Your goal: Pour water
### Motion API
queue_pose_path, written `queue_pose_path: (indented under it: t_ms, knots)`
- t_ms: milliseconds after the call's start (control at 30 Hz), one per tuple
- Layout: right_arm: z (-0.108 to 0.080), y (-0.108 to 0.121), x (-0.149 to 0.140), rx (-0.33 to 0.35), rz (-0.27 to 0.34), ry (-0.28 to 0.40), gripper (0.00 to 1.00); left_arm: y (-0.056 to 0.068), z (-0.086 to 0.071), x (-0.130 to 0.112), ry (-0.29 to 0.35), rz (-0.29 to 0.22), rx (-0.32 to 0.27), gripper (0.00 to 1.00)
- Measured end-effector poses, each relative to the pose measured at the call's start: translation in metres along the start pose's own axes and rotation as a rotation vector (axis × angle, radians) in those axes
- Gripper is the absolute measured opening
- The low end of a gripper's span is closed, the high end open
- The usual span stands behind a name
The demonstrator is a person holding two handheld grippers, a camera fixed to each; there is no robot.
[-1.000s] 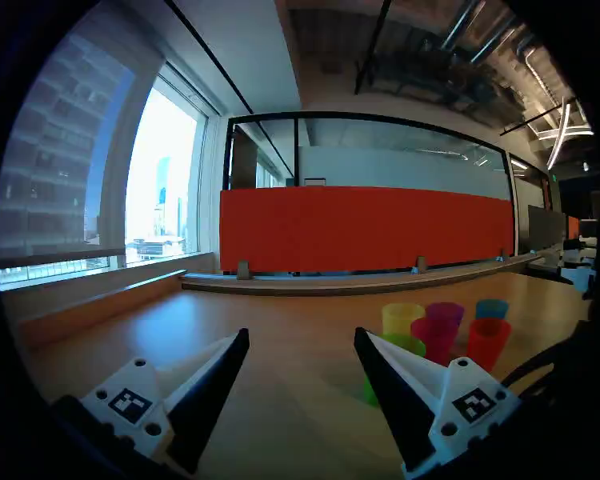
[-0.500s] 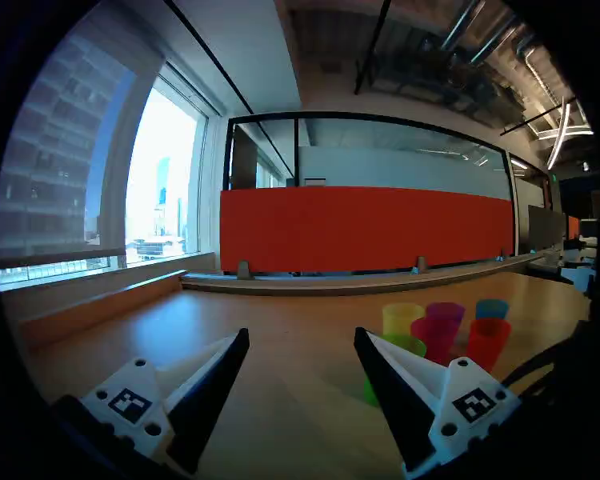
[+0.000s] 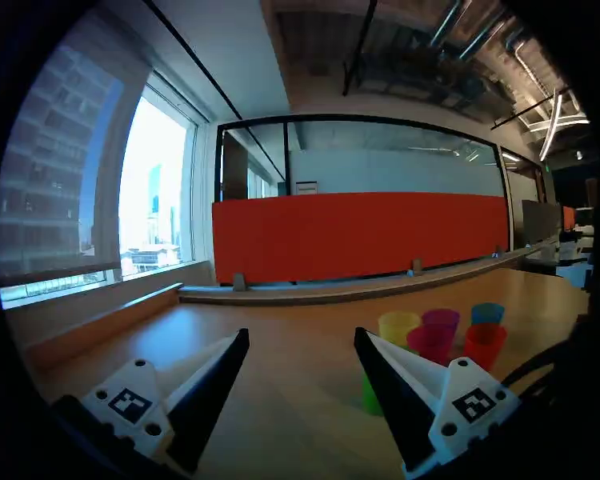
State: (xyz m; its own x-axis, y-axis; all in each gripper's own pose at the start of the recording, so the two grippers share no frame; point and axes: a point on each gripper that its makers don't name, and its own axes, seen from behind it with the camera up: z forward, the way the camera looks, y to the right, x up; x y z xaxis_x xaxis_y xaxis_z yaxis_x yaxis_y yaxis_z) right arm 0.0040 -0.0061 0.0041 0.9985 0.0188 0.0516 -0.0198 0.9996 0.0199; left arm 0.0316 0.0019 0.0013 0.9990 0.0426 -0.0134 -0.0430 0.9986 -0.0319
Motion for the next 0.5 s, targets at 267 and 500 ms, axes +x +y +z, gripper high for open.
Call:
queue_pose_path:
  t_ms: [267, 500]
  knots:
    - [-0.002, -0.004, 0.054, 0.037, 0.001, 0.001, 0.99, -0.011, 0.002, 0.049, -0.001, -0.02, -0.03, 0.98]
    - [0.0, -0.004, 0.11, 0.058, -0.016, 0.002, 0.99, -0.012, 0.005, 0.093, -0.013, -0.027, -0.069, 0.98]
